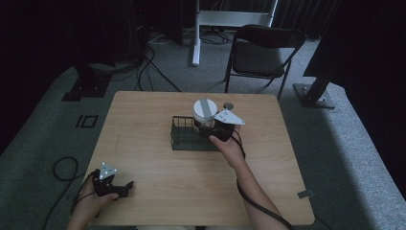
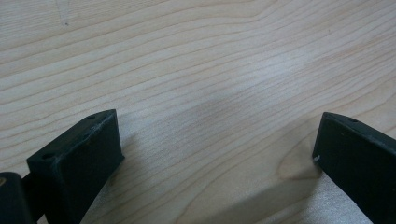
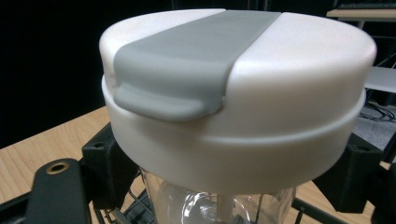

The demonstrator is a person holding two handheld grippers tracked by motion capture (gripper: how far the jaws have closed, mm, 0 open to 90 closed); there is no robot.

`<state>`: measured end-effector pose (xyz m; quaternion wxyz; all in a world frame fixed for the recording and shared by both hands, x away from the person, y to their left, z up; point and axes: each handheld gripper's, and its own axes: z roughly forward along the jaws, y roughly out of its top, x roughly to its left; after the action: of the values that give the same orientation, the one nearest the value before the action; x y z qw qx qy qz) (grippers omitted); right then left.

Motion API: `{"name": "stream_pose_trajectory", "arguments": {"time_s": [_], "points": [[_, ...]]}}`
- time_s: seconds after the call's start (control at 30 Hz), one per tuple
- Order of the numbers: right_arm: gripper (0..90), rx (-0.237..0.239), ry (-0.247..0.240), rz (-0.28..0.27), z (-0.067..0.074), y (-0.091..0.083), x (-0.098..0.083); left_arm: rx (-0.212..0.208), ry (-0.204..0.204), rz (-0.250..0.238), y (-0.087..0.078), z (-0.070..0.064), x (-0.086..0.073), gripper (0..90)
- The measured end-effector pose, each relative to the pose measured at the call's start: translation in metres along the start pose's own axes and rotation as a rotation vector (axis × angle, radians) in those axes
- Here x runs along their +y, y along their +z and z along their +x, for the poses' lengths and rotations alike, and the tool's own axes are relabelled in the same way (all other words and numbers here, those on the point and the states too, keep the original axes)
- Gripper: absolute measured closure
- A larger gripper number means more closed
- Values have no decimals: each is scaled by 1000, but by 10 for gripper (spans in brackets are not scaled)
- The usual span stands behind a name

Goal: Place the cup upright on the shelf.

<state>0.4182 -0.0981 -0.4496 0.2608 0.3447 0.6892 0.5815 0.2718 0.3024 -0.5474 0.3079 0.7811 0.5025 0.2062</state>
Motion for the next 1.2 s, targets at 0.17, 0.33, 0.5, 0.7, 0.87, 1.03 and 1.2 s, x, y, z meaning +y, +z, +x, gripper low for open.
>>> {"name": "stream_pose_trajectory", "arguments": {"time_s": [0.17,0.33,0.5,0.7,0.87,1.03,1.2], "points": [[185,-25,11,29,2,5,-8,0,0,0,0,0,0,15],[185,-49,16,48,4,9,-14,0,1,1,0,0,0,15],[185,-76,23,68,4,13,-20,0,1,1,0,0,0,15],[185,-103,18,84,5,16,-25,0,1,1,0,0,0,15],[185,-137,19,95,7,18,-28,0,1,1,0,0,0,15],[186,-138,5,125,7,21,-27,0,1,0,0,0,0,15],[186,-138,3,155,7,24,-27,0,1,0,0,0,0,14]]}}
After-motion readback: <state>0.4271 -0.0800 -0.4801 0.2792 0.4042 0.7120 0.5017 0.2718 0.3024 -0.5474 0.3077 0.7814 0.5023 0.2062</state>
